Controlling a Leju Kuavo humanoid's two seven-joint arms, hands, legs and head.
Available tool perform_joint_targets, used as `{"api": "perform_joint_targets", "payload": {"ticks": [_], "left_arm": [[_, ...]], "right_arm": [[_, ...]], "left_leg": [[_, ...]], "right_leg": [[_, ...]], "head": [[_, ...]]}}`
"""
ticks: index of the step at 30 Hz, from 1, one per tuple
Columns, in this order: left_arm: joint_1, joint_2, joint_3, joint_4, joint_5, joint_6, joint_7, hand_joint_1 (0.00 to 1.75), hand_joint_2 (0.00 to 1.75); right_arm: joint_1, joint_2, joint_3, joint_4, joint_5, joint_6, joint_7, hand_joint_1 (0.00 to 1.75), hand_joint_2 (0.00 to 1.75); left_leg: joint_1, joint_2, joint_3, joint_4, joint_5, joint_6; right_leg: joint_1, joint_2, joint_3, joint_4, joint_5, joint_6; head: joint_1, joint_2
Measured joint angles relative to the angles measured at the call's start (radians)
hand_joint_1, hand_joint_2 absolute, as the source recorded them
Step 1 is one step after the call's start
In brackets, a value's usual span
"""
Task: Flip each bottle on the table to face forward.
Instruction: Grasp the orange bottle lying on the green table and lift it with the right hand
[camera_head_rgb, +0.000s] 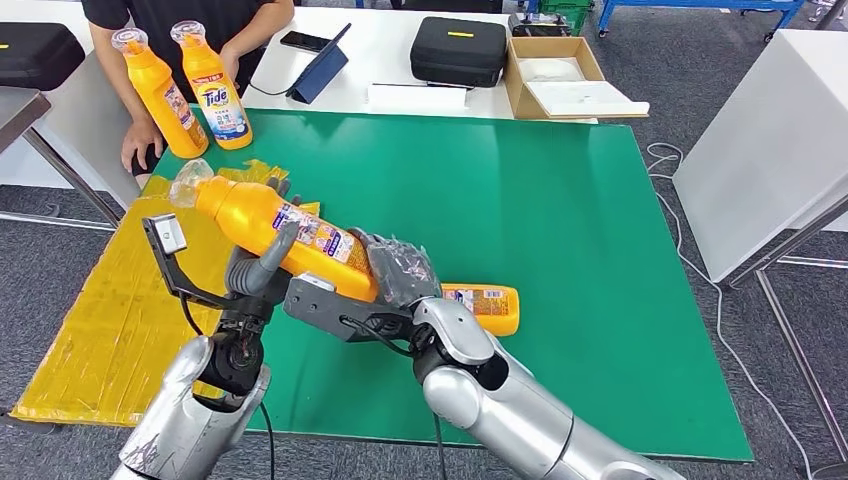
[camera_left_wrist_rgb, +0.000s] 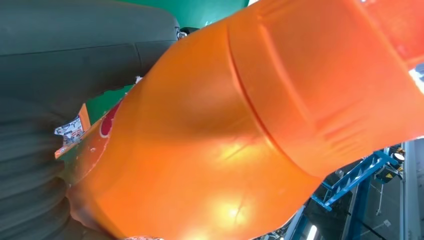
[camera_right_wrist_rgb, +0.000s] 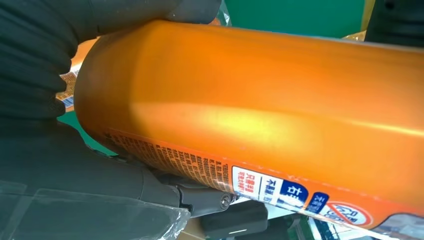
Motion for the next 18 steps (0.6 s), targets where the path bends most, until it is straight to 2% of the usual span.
{"api": "perform_joint_targets", "payload": {"ticks": [11, 15, 18], "left_arm": [[0.002, -0.002, 0.007, 0.007, -0.001, 0.000, -0.001, 0.00, 1.75], [0.004, -0.003, 0.010, 0.007, -0.004, 0.000, -0.003, 1.74, 1.75], [0.009, -0.007, 0.015, 0.007, -0.011, -0.005, -0.008, 1.75, 1.75]], "right_arm": [[-0.019, 0.000, 0.025, 0.016, -0.008, -0.005, 0.001, 1.75, 1.75], [-0.022, 0.000, 0.028, 0.022, -0.021, -0.011, 0.002, 1.75, 1.75], [-0.025, 0.000, 0.034, 0.035, -0.038, -0.024, -0.001, 1.75, 1.75]], "left_leg": [[0.000, 0.000, 0.000, 0.000, 0.000, 0.000], [0.000, 0.000, 0.000, 0.000, 0.000, 0.000], [0.000, 0.000, 0.000, 0.000, 0.000, 0.000]], "right_leg": [[0.000, 0.000, 0.000, 0.000, 0.000, 0.000], [0.000, 0.000, 0.000, 0.000, 0.000, 0.000], [0.000, 0.000, 0.000, 0.000, 0.000, 0.000]], "head": [[0.000, 0.000], [0.000, 0.000], [0.000, 0.000]]}}
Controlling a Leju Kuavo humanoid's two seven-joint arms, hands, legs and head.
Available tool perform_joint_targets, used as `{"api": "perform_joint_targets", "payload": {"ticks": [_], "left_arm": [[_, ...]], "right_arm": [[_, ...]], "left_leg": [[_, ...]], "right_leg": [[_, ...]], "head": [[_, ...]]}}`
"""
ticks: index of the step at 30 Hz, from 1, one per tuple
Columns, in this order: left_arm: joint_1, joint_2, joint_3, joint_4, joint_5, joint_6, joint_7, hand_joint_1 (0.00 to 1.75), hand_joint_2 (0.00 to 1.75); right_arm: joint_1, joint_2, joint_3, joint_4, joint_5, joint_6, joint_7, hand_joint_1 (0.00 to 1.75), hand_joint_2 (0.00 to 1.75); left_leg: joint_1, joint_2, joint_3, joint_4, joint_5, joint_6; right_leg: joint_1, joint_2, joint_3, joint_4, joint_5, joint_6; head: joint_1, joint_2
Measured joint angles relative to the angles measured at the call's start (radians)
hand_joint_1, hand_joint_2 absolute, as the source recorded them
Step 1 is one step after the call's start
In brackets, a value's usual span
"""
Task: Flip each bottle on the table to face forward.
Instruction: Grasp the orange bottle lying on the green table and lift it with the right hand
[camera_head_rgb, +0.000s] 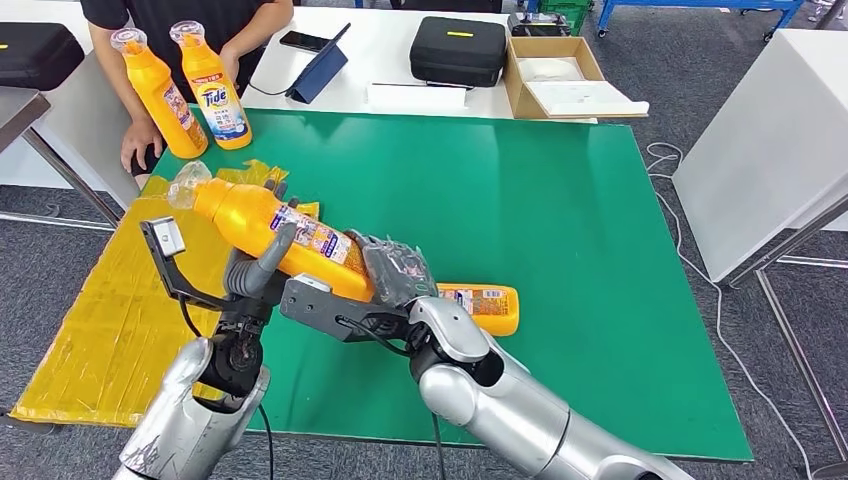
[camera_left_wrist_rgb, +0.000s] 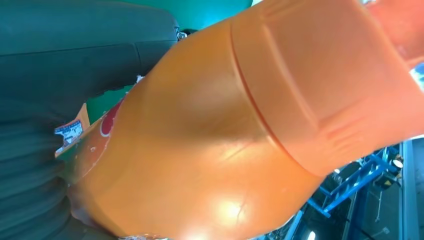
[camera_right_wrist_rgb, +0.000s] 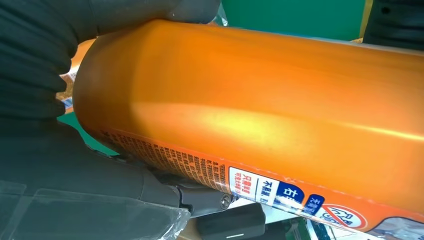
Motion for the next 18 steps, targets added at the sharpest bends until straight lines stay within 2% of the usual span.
{"api": "perform_joint_targets", "payload": {"ticks": [18], "left_arm": [[0.003, -0.025, 0.016, 0.013, -0.021, -0.007, -0.007, 1.75, 1.75]], "right_arm": [[-0.009, -0.002, 0.021, 0.049, -0.020, -0.038, -0.025, 1.75, 1.75]], "left_leg": [[0.000, 0.000, 0.000, 0.000, 0.000, 0.000]], "right_leg": [[0.000, 0.000, -0.002, 0.000, 0.000, 0.000]], "head": [[0.000, 0.000]]}}
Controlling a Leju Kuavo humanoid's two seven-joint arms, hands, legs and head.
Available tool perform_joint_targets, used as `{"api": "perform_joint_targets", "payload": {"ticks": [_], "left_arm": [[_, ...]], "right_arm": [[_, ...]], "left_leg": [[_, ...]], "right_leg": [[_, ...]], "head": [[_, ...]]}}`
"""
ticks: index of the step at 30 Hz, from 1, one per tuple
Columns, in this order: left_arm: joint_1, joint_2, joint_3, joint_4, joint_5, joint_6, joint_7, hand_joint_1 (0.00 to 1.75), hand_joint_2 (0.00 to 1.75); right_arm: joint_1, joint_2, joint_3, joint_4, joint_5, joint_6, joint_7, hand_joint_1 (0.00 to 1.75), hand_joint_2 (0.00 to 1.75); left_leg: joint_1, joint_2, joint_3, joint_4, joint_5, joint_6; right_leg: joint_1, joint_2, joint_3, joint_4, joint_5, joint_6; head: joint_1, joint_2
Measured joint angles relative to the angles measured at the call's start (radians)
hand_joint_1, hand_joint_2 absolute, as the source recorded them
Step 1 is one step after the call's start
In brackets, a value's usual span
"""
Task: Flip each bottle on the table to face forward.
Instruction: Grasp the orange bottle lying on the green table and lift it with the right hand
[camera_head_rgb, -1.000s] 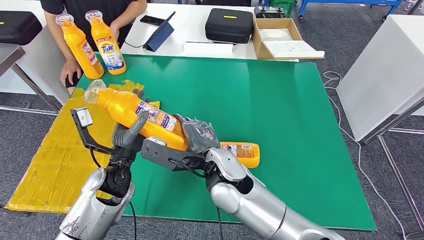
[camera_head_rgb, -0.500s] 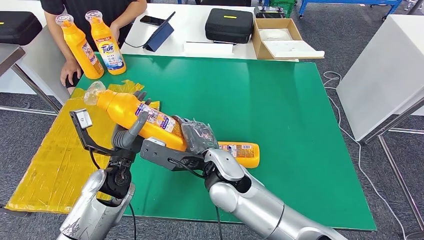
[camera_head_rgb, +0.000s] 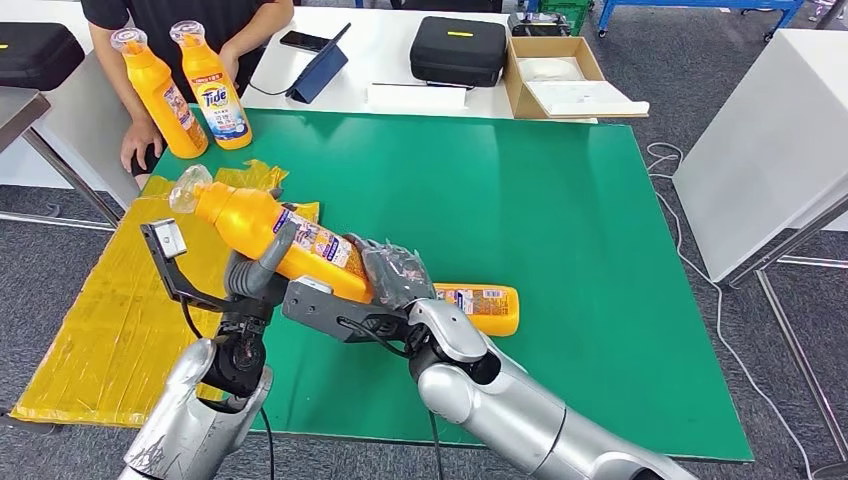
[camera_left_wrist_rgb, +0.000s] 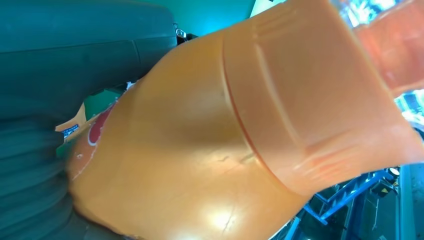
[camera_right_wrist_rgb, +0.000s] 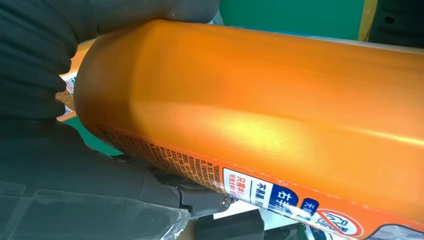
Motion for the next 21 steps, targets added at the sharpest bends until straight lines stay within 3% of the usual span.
{"api": "perform_joint_targets", "payload": {"ticks": [5, 6, 9, 10, 21], "left_arm": [[0.000, -0.006, 0.000, 0.003, -0.005, 0.000, 0.003, 1.75, 1.75], [-0.001, -0.008, 0.000, 0.003, -0.007, 0.000, 0.004, 1.75, 1.75], [-0.002, -0.010, 0.000, 0.004, -0.010, 0.000, 0.005, 1.75, 1.75], [-0.004, -0.011, 0.000, 0.004, -0.011, 0.000, 0.006, 1.75, 1.75], [-0.016, -0.013, 0.005, 0.003, -0.021, -0.001, 0.007, 1.75, 1.75]], "right_arm": [[0.005, -0.004, 0.000, -0.001, 0.001, -0.007, 0.001, 1.75, 1.75], [0.007, -0.004, 0.000, -0.001, 0.003, -0.008, 0.002, 1.37, 1.75], [0.011, -0.005, 0.000, -0.002, 0.014, -0.010, 0.004, 0.06, 0.44], [0.015, -0.006, 0.000, -0.003, 0.021, -0.011, 0.004, 0.00, 0.00], [0.058, -0.014, 0.008, -0.013, 0.066, -0.012, -0.001, 0.00, 0.00]], "left_leg": [[0.000, 0.000, 0.000, 0.000, 0.000, 0.000], [0.000, 0.000, 0.000, 0.000, 0.000, 0.000], [0.000, 0.000, 0.000, 0.000, 0.000, 0.000], [0.000, 0.000, 0.000, 0.000, 0.000, 0.000], [0.000, 0.000, -0.001, 0.000, 0.000, 0.000]], "right_leg": [[0.000, 0.000, 0.000, 0.000, 0.000, 0.000], [0.000, 0.000, -0.001, 0.000, 0.000, 0.000], [0.000, 0.000, -0.001, 0.000, 0.000, 0.000], [0.000, 0.000, -0.001, 0.000, 0.000, 0.000], [0.000, 0.000, 0.000, 0.000, 0.000, 0.000]], "head": [[0.000, 0.000], [0.000, 0.000], [0.000, 0.000], [0.000, 0.000], [0.000, 0.000]]}}
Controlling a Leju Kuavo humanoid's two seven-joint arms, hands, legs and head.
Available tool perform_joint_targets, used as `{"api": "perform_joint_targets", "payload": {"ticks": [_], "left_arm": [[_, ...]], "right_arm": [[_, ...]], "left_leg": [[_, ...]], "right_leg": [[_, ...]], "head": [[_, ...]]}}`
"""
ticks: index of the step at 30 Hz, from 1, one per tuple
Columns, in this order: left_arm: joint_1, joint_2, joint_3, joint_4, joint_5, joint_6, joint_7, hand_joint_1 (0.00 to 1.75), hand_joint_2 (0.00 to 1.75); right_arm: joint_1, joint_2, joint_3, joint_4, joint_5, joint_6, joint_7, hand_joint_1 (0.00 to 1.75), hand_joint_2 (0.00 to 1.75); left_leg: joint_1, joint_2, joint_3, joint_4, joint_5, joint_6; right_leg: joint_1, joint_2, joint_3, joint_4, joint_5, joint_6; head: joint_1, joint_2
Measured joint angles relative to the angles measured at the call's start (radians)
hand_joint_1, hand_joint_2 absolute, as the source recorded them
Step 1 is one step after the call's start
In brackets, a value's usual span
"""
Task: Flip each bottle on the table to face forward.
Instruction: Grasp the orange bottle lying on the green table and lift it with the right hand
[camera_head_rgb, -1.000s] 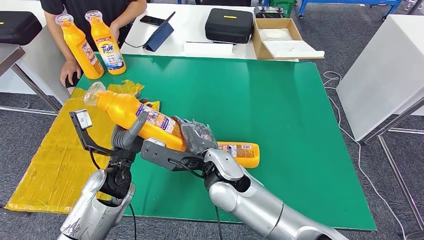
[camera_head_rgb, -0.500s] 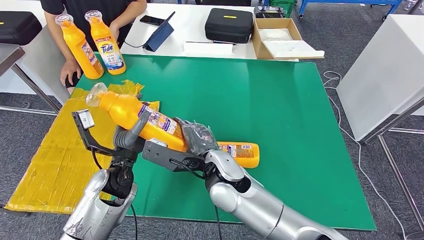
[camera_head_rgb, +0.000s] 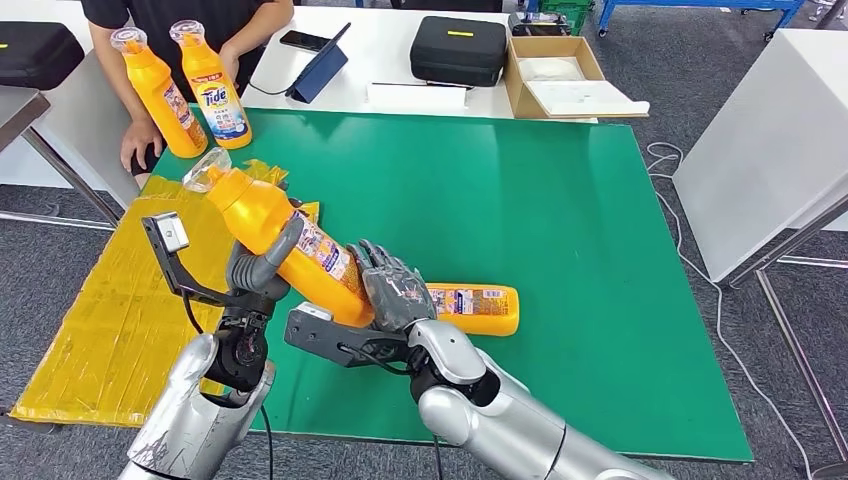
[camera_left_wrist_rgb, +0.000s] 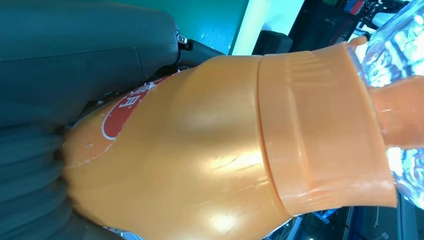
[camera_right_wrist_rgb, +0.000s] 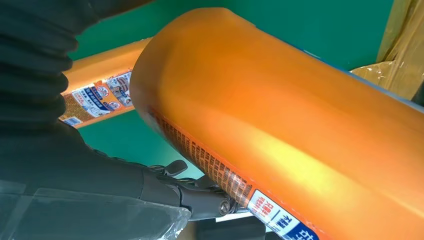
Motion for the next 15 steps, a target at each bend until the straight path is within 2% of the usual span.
{"api": "perform_joint_targets", "payload": {"ticks": [15], "left_arm": [[-0.006, -0.001, 0.000, 0.000, 0.000, 0.000, 0.002, 1.75, 1.75]], "right_arm": [[0.007, 0.000, -0.003, -0.003, 0.025, 0.012, -0.010, 0.00, 0.00]], "left_leg": [[0.000, 0.000, 0.000, 0.000, 0.000, 0.000]], "right_leg": [[0.000, 0.000, 0.000, 0.000, 0.000, 0.000]], "head": [[0.000, 0.000]]}}
